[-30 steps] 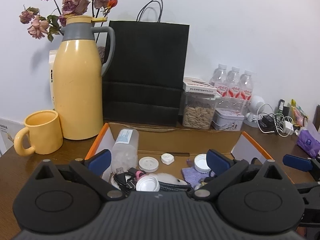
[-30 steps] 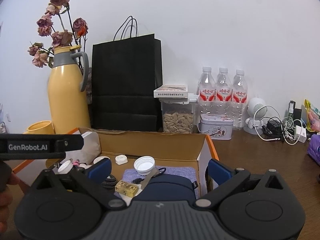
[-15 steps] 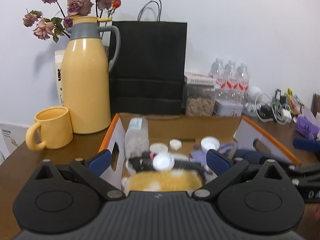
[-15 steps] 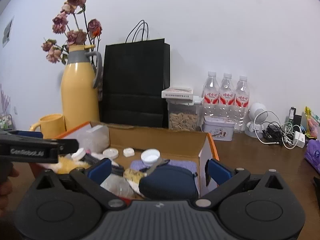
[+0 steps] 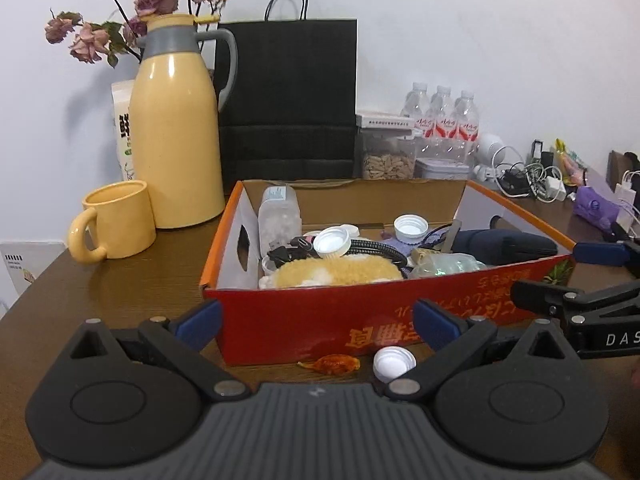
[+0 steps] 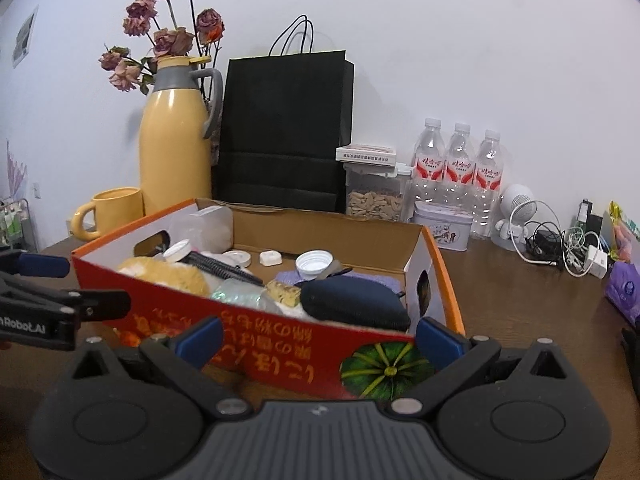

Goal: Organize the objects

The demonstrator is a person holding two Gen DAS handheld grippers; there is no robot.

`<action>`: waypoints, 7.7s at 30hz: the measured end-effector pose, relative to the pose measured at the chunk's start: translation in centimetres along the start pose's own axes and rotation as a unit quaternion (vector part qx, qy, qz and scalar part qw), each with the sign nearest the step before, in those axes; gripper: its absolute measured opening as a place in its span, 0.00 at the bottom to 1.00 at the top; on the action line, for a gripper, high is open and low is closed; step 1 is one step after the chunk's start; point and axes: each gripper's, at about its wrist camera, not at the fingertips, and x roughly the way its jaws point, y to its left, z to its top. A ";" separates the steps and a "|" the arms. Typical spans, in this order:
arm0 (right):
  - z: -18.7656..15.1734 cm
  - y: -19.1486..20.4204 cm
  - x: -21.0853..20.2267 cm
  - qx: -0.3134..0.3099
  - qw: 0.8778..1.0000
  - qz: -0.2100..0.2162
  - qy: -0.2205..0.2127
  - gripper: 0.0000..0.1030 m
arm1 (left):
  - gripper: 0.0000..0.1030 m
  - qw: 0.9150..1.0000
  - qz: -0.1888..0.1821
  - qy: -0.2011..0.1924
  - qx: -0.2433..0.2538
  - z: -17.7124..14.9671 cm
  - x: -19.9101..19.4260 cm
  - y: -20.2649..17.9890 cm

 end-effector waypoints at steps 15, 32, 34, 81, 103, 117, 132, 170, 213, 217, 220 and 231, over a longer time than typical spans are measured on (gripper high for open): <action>-2.1 2.1 -2.0 -0.011 1.000 0.009 0.017 1.00 | 1.00 0.999 0.001 0.025 -0.034 -1.9 -1.8 2.5; -1.5 6.9 2.5 0.001 0.989 0.097 0.109 0.63 | 1.00 0.994 0.025 0.070 -0.077 -2.9 -1.8 5.6; -1.2 7.5 3.3 0.003 0.989 0.096 0.112 0.53 | 1.00 0.994 0.026 0.070 -0.084 -2.9 -1.8 6.0; -2.2 -0.8 0.5 0.029 0.997 0.046 0.052 0.27 | 0.99 0.995 0.040 0.083 -0.044 -2.1 2.6 -0.5; -2.1 -1.1 -0.5 0.021 0.998 0.048 0.034 0.27 | 0.40 0.994 0.043 0.093 -0.025 -1.8 3.9 -2.2; -2.0 -0.9 -1.7 0.018 0.999 0.048 0.013 0.27 | 0.40 0.998 0.039 0.049 -0.030 -2.1 0.7 -1.9; 2.7 0.4 -2.5 0.017 0.997 0.064 -0.048 0.27 | 0.40 0.999 0.000 -0.038 -0.039 3.6 -2.1 -2.9; 5.2 -2.1 7.8 0.031 1.000 0.000 -0.005 0.98 | 1.00 0.997 0.033 -0.038 -0.062 8.1 7.2 -0.3; 1.2 1.8 -10.1 0.037 0.999 -0.004 0.022 1.00 | 1.00 1.000 0.018 0.007 -0.021 0.9 -10.7 -0.9; 0.1 2.2 -11.2 0.039 0.999 -0.002 0.034 1.00 | 1.00 1.000 0.019 0.015 -0.020 -0.2 -11.9 -0.9; -0.4 2.4 -11.6 0.041 0.998 -0.001 0.044 1.00 | 1.00 0.999 0.017 0.019 -0.019 -0.7 -12.6 -0.9; -0.7 2.4 -11.8 0.043 0.998 0.000 0.046 1.00 | 1.00 0.999 0.012 0.027 -0.023 -1.1 -12.5 -0.9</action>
